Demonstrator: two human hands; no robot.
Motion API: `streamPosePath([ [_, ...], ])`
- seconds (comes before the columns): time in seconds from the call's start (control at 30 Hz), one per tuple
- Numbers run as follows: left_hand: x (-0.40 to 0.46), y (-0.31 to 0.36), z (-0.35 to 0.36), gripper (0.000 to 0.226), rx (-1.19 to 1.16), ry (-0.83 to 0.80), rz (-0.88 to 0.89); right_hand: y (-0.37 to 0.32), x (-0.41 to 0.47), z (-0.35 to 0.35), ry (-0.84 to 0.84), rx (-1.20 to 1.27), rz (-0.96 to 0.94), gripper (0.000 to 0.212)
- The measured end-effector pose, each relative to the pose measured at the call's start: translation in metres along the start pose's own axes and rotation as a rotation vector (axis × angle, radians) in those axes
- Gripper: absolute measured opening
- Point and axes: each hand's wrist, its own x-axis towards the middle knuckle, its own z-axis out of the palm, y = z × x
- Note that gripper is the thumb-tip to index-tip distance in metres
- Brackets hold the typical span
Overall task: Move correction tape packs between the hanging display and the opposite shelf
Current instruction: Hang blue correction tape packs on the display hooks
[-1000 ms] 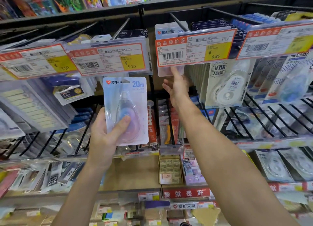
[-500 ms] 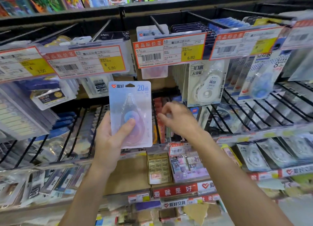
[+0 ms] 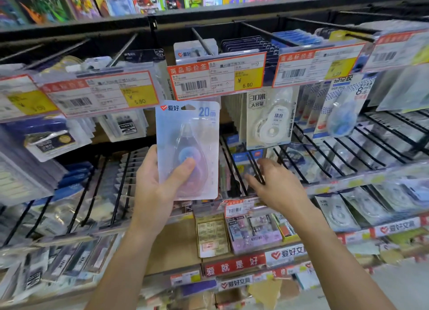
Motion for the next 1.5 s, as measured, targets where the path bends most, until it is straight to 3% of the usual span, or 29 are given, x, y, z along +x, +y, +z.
streamPosePath([
  [0.4, 0.003, 0.010, 0.007, 0.038, 0.021, -0.035, 0.075, -0.003, 0.001, -0.002, -0.158, -0.123, 0.082, 0.058],
  [1.23, 0.031, 0.031, 0.040, 0.025, 0.005, -0.082, 0.191, 0.000, 0.003, 0.006, -0.117, -0.138, 0.077, 0.059],
  [1.5, 0.011, 0.018, 0.048, 0.034, 0.007, -0.041, 0.129, -0.001, 0.003, 0.006, -0.123, -0.150, 0.089, 0.057],
])
